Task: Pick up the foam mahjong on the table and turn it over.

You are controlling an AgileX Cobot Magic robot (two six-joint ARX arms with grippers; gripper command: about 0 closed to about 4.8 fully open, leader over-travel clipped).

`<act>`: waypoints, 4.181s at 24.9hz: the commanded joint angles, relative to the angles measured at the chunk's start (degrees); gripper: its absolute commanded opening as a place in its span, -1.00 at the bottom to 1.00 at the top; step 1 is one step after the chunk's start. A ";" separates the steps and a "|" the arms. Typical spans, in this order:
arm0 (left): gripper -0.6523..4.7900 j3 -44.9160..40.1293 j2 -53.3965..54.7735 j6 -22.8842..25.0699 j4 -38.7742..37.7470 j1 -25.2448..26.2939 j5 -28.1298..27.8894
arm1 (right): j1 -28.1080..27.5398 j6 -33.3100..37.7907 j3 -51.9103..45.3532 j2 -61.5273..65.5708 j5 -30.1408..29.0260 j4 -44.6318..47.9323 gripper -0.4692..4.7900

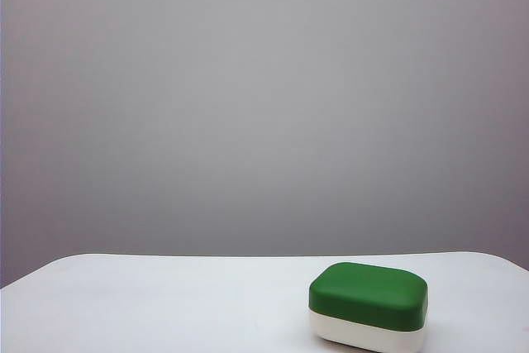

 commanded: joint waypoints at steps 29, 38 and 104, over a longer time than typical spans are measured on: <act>-0.78 17.22 11.28 -4.57 2.54 -0.02 -3.17 | 0.26 3.37 12.57 21.33 -0.20 15.89 -0.84; -0.78 24.81 23.82 0.35 -0.72 -0.07 -1.27 | 0.26 -0.92 22.77 42.99 -8.79 15.56 -0.82; -0.45 31.67 48.11 22.77 2.19 -20.65 13.31 | 20.04 -29.77 56.17 96.98 24.02 -1.66 -0.76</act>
